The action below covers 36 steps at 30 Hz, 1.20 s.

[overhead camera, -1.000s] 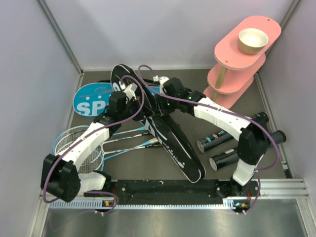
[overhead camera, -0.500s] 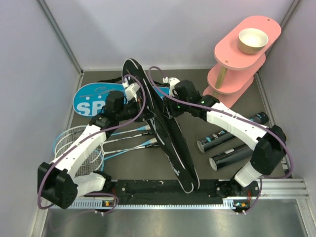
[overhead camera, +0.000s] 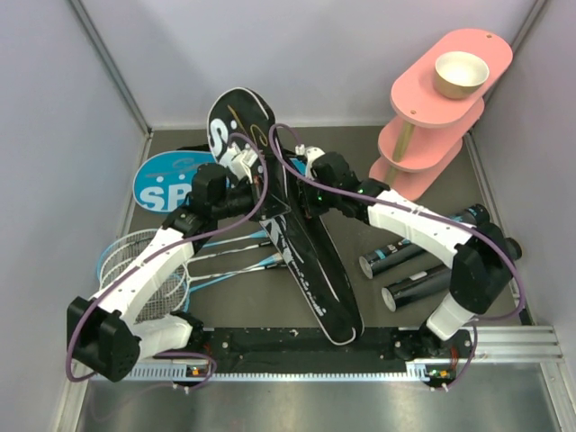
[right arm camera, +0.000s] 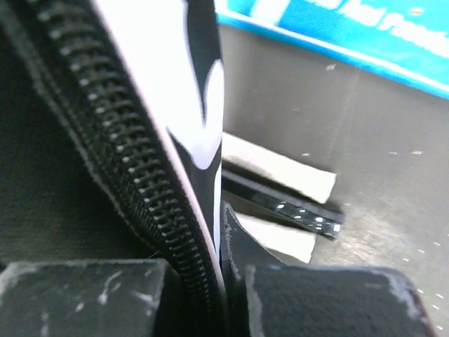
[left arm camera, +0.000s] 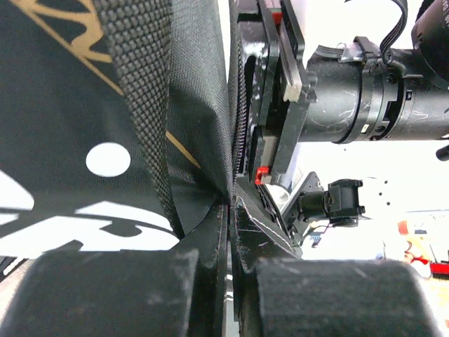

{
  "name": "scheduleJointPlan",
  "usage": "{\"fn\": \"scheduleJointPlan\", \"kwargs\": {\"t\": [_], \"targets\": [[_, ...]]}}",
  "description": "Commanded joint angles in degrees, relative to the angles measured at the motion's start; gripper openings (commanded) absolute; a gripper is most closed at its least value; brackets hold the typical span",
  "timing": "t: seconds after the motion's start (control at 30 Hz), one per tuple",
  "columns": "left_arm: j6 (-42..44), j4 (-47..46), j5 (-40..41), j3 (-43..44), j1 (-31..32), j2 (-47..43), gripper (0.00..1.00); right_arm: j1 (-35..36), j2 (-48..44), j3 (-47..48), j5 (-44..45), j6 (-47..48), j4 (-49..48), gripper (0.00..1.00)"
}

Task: Pack up the badminton gear
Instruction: Open the racket bag at the center of the board.

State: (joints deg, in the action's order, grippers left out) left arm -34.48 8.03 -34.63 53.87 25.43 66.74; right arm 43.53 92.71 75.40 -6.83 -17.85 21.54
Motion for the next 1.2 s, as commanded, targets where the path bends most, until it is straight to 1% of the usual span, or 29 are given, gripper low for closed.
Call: {"fn": "scheduleJointPlan", "kwargs": {"t": [0.0, 0.03, 0.07, 0.1, 0.13, 0.17, 0.27, 0.4, 0.5, 0.53, 0.6, 0.63, 0.67, 0.73, 0.77, 0.83, 0.87, 0.9, 0.93, 0.97, 1.0, 1.07, 1.1, 1.17], "targets": [[2.65, -1.45, -0.88, 0.19, 0.67, -3.63, 0.00, -0.11, -5.58, -0.77, 18.13, -2.81, -0.56, 0.00], [4.75, -0.14, 1.47, 0.01, 0.59, -4.16, 0.00, -0.46, -7.00, -2.52, 26.26, -3.50, 0.25, 0.00], [5.64, 3.01, 3.15, -0.08, 0.59, -4.42, 0.00, -0.55, -8.93, -3.84, 29.91, -3.60, 0.52, 0.00], [6.43, 3.91, 4.73, -0.77, 0.41, -5.03, 0.00, -0.55, -12.17, -5.07, 32.99, -3.77, 0.69, 0.00], [7.57, 4.27, 5.79, -1.39, 0.32, -5.39, 0.00, -0.90, -13.59, -6.82, 36.85, -3.95, 0.61, 0.00], [7.67, 4.01, 7.28, -2.18, -0.03, -5.65, 0.00, -1.25, -14.39, -7.36, 38.45, -4.12, 0.87, 0.00], [6.97, 1.64, 6.34, -3.94, -1.52, -4.70, 0.00, -1.78, -14.92, -7.37, 39.52, -5.88, 2.54, 0.00], [5.65, 0.94, 2.30, -0.27, -1.88, 1.79, 0.00, -1.69, -13.61, -6.75, 36.98, -8.69, 3.68, 0.00], [3.98, 0.23, -0.77, 2.90, -1.88, 6.80, 0.00, -1.78, -13.52, -5.18, 38.29, -10.80, 7.02, 0.00], [3.02, 0.06, -1.31, 3.69, -1.79, 8.04, 0.04, -1.69, -13.60, -3.87, 39.25, -11.33, 8.07, 0.00], [2.49, 0.49, -2.80, 6.76, -1.88, 11.46, 0.18, -1.69, -13.43, -2.19, 40.57, -11.77, 12.11, 0.00], [2.57, 2.58, -3.24, 8.00, -1.88, 12.44, 0.23, -1.69, -12.91, -0.09, 42.67, -11.77, 13.95, 0.00], [2.66, 3.99, -3.25, 9.92, -1.88, 12.88, 0.34, -1.69, -11.34, 0.97, 43.99, -11.42, 15.19, 0.00], [2.40, 5.15, -0.89, 10.03, -1.96, 11.75, 0.44, -1.78, -9.40, 3.08, 47.50, -9.85, 17.13, 0.00], [2.49, 6.11, 0.34, 8.90, -2.14, 10.53, 0.51, -1.87, -8.08, 3.79, 48.39, -9.32, 17.48, 0.00], [3.45, 6.82, 3.67, 6.61, -2.58, 5.00, 0.55, -2.30, -5.00, 5.72, 50.06, -8.70, 18.19, 0.00], [3.63, 7.60, 5.17, 3.56, -3.45, 2.54, 0.60, -2.48, -4.12, 6.51, 50.25, -8.35, 18.36, 0.00], [3.89, 8.22, 6.67, 1.79, -3.89, -2.62, 0.61, -2.57, -2.20, 7.30, 50.25, -8.08, 18.62, 0.00], [3.37, 9.10, 11.90, -0.06, -4.25, -5.28, 0.61, -2.57, -1.31, 8.88, 50.07, -7.30, 18.80, 0.00], [2.93, 9.98, 14.13, -3.47, -4.68, -7.91, 0.61, -2.57, -0.60, 9.67, 50.07, -7.03, 18.89, 0.00], [2.49, 13.64, 16.15, -4.81, -5.12, -12.03, 0.63, -2.48, 0.97, 10.38, 49.99, -6.68, 18.89, 0.00], [0.04, 17.96, 22.03, -8.14, -6.70, -14.61, 0.65, -2.48, 2.21, 12.40, 50.51, -5.62, 19.07, 0.00], [-1.19, 22.25, 23.72, -8.95, -7.32, -15.84, 0.67, -2.66, 2.65, 13.36, 50.86, -5.45, 18.98, 0.00], [-5.93, 26.40, 26.79, -11.49, -8.99, -16.99, 0.68, -2.66, 4.23, 14.42, 51.04, -4.48, 19.15, 0.00]]}}
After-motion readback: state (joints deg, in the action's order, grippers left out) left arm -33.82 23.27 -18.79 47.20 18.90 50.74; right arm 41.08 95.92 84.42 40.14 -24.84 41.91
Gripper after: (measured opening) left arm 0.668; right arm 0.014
